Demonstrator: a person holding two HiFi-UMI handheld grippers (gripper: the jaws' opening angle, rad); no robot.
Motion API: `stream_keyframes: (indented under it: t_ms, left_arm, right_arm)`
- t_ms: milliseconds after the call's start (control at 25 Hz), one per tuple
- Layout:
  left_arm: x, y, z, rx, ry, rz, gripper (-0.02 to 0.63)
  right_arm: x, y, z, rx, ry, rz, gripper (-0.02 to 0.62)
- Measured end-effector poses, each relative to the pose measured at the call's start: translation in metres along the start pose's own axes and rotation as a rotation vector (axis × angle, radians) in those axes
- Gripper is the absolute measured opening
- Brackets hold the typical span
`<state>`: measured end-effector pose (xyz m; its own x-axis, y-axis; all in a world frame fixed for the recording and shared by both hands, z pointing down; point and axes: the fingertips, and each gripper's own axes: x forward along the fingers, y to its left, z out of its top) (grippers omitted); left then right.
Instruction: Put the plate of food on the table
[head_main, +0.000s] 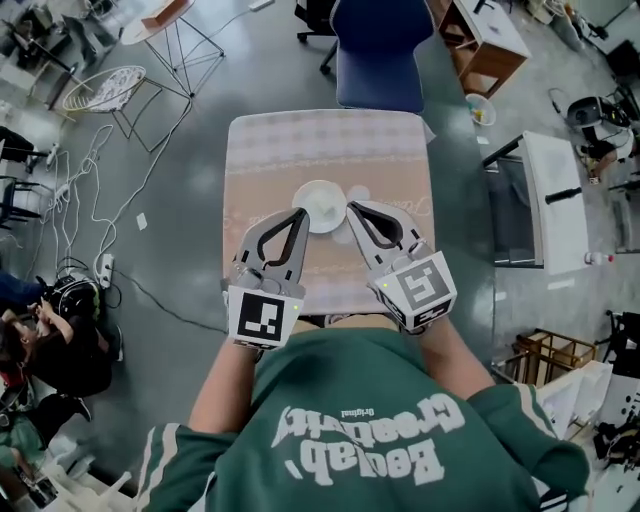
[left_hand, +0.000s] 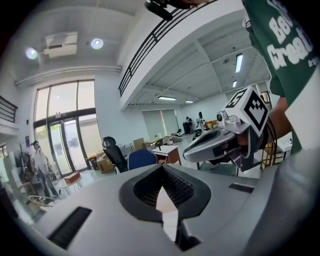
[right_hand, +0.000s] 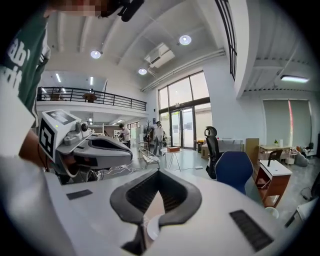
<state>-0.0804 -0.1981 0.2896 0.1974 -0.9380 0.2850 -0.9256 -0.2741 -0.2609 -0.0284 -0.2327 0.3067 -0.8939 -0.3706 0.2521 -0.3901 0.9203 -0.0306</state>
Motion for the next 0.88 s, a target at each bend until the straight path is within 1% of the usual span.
stream_keyframes:
  t_ms: [160,240,520,880]
  left_arm:
    - [-0.012,0.000,0.012,0.102,-0.052,0.044,0.009]
    - [-0.013,-0.003,0.014,0.134,-0.061,0.056,0.009]
    - [-0.006,-0.007,0.026,0.125,-0.110,0.050,0.009]
    - [-0.009,-0.002,0.029,0.127,-0.122,0.072,0.009]
  right_arm:
    - [-0.010,0.006,0.010,-0.058,-0.046,0.007,0.014]
    - [-0.012,0.008,0.014,-0.075,-0.066,0.011,0.014]
    - [-0.017,0.005,0.013,-0.082,-0.067,0.017,0.014]
    - [-0.020,0.002,0.015,-0.084,-0.072,0.007,0.014]
